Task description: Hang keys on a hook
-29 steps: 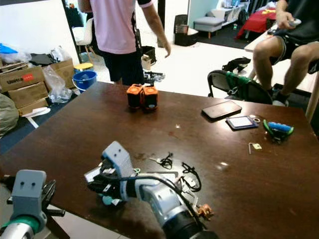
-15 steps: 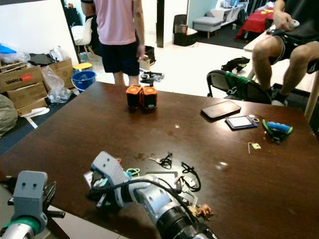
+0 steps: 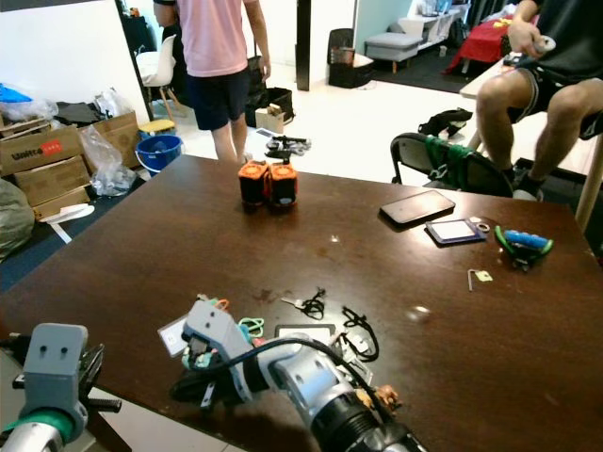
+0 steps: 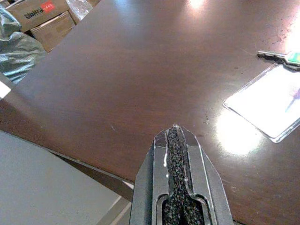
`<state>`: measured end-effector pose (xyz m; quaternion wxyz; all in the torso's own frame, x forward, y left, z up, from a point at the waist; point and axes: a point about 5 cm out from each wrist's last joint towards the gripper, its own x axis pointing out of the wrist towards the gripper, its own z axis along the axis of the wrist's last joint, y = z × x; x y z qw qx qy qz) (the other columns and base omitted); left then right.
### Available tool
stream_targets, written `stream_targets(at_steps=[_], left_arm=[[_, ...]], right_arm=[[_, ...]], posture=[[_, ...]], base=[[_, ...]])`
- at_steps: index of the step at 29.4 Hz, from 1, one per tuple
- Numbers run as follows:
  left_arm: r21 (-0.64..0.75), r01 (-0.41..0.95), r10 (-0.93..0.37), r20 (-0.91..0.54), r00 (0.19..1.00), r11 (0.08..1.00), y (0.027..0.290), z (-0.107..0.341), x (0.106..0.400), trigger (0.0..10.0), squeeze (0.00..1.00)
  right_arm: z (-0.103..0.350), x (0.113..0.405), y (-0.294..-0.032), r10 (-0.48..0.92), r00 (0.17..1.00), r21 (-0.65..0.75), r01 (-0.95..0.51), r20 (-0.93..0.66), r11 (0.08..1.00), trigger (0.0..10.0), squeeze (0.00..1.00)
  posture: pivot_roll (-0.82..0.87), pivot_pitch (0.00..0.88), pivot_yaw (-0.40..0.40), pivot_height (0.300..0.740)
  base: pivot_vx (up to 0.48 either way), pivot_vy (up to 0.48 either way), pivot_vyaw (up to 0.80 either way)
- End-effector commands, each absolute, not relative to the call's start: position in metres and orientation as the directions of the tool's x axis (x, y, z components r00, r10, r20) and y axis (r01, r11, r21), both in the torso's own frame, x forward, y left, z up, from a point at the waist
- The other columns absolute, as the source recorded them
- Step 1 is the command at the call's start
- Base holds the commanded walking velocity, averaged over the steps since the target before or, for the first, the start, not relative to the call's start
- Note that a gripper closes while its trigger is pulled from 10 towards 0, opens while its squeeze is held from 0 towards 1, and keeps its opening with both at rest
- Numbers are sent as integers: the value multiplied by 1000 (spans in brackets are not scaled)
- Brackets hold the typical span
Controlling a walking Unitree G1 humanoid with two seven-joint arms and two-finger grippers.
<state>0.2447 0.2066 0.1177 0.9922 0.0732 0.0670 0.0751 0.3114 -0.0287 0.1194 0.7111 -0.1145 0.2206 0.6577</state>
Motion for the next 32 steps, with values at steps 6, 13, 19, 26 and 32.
stream_targets(at_steps=[6,13,19,26,32], left_arm=[[176,-136,163,-147,976,975,209,112,244,10000,0],[178,-138,165,-149,975,974,210,112,242,10000,0],[179,-136,164,-150,975,974,210,113,242,10000,0],[182,-128,157,-157,975,975,210,112,242,10000,0],[182,-119,150,-164,975,976,209,112,241,10000,0]], right_arm=[[119,317,-44,882,75,155,-974,-465,165,0,0],[127,330,-59,883,182,134,-956,-433,263,0,0],[136,340,-64,883,257,137,-933,-392,332,0,0],[143,357,-77,830,417,92,-872,-371,480,0,0],[145,360,-81,812,457,84,-852,-363,517,0,0]], posture=[[-26,58,166,740],[-26,58,166,740],[-17,64,171,740],[-17,64,171,740],[-17,64,171,740]], base=[[0,0,0],[0,0,0],[0,0,0],[0,0,0],[0,0,0]])
